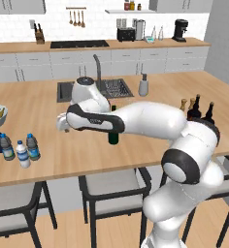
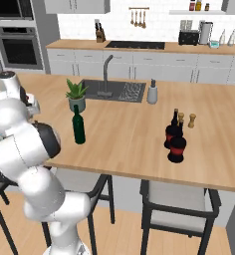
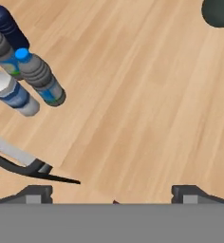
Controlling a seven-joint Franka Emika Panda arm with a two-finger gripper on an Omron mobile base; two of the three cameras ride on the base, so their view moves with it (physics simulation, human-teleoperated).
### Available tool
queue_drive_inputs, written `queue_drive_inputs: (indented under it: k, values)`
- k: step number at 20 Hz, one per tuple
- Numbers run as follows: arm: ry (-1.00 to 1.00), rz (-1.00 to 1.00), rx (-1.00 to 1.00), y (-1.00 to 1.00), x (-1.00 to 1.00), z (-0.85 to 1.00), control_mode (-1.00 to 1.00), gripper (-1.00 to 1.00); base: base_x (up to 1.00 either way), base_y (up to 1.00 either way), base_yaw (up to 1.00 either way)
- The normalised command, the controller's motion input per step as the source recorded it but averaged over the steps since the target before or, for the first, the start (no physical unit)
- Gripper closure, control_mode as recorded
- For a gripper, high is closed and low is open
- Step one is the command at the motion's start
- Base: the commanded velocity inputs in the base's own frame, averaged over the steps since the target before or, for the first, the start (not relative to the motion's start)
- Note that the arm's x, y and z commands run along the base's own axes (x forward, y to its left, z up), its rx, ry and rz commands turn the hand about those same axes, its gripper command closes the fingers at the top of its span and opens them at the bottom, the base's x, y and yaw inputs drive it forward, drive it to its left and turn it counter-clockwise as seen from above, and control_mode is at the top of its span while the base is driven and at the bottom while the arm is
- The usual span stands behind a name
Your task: Move the plastic bottles in the middle to the plastics group, and the glass bottles in the middle to the glass group.
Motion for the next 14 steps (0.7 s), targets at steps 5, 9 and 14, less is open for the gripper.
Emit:
queue_drive_inputs:
  k: [5, 9, 14]
  values:
    - [0.00, 0.00, 0.00, -0.87, -0.35, 0.25, -1.00, -1.00, 0.00, 0.00, 0.00]
    - [0.00, 0.00, 0.00, -0.86, -0.32, 0.22, -1.00, -1.00, 0.00, 0.00, 0.00]
    - [0.03, -0.16, 0.00, -0.72, -0.04, 0.23, -1.00, -1.00, 0.00, 0.00, 0.00]
